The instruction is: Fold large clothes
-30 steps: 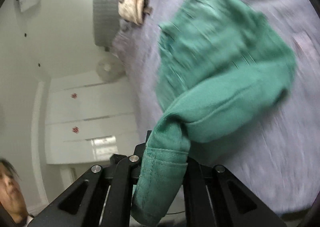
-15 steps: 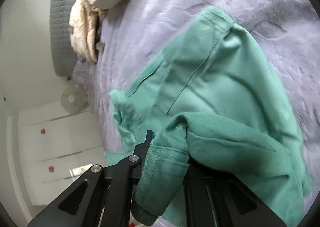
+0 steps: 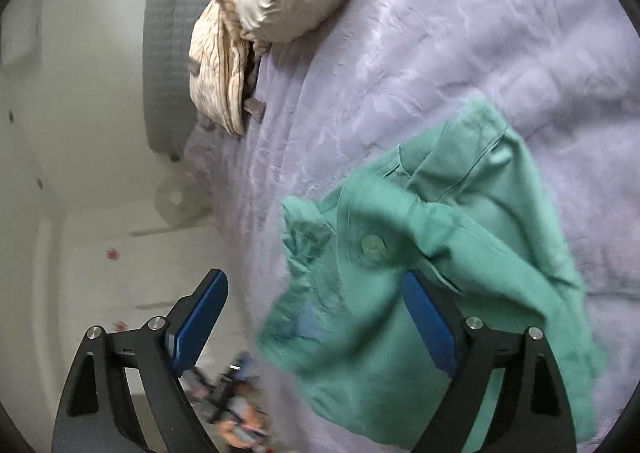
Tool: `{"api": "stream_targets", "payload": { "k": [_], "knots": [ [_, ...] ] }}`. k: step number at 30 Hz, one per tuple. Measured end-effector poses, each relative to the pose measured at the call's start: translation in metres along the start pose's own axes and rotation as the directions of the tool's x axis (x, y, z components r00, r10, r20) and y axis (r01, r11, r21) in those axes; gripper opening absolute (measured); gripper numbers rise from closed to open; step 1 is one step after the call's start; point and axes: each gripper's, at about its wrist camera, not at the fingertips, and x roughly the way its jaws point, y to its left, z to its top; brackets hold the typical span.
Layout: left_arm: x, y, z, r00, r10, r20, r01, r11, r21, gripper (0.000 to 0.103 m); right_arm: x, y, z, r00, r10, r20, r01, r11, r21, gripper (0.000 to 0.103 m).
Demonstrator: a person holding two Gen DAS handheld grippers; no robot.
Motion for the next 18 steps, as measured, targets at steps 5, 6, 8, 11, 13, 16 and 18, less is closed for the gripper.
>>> {"api": "stream_targets", "payload": {
  "k": [5, 6, 8, 11, 13, 16, 18],
  "knots": [
    [0.013, -0.015, -0.022, 0.997, -0.040, -0.070, 0.045, 0.997, 0.063, 0.103, 0.010, 0.011, -0.031, 0.991, -0.126, -0.049, 0.116, 0.980, -0.163, 0.029],
    [0.017, -0.018, -0.026, 0.994, -0.057, -0.090, 0.064, 0.995, 0.072, 0.103, 0.014, 0.009, -0.036, 0.985, -0.163, -0.065, 0.148, 0.971, -0.189, 0.021],
    [0.032, -0.033, -0.034, 0.991, -0.061, -0.121, 0.073, 0.992, 0.098, 0.103, 0.036, 0.012, -0.048, 0.952, -0.286, -0.105, 0.245, 0.923, -0.295, 0.021],
    [0.052, -0.059, -0.034, 0.994, -0.031, -0.103, 0.045, 0.990, 0.137, 0.103, 0.066, 0.021, -0.053, 0.918, -0.384, -0.099, 0.314, 0.856, -0.410, 0.021],
    [0.065, -0.071, -0.031, 0.998, 0.036, -0.049, -0.028, 0.986, 0.164, 0.103, 0.077, 0.026, -0.044, 0.906, -0.423, -0.027, 0.369, 0.819, -0.440, 0.021],
    [0.092, -0.071, -0.028, 0.993, 0.102, -0.060, -0.091, 0.983, 0.161, 0.103, 0.083, 0.016, -0.021, 0.881, -0.469, 0.060, 0.452, 0.797, -0.401, 0.020],
    [0.102, -0.062, -0.029, 0.988, 0.137, -0.072, -0.125, 0.981, 0.151, 0.103, 0.078, 0.001, -0.006, 0.881, -0.466, 0.084, 0.466, 0.822, -0.328, 0.015]
  ]
}}
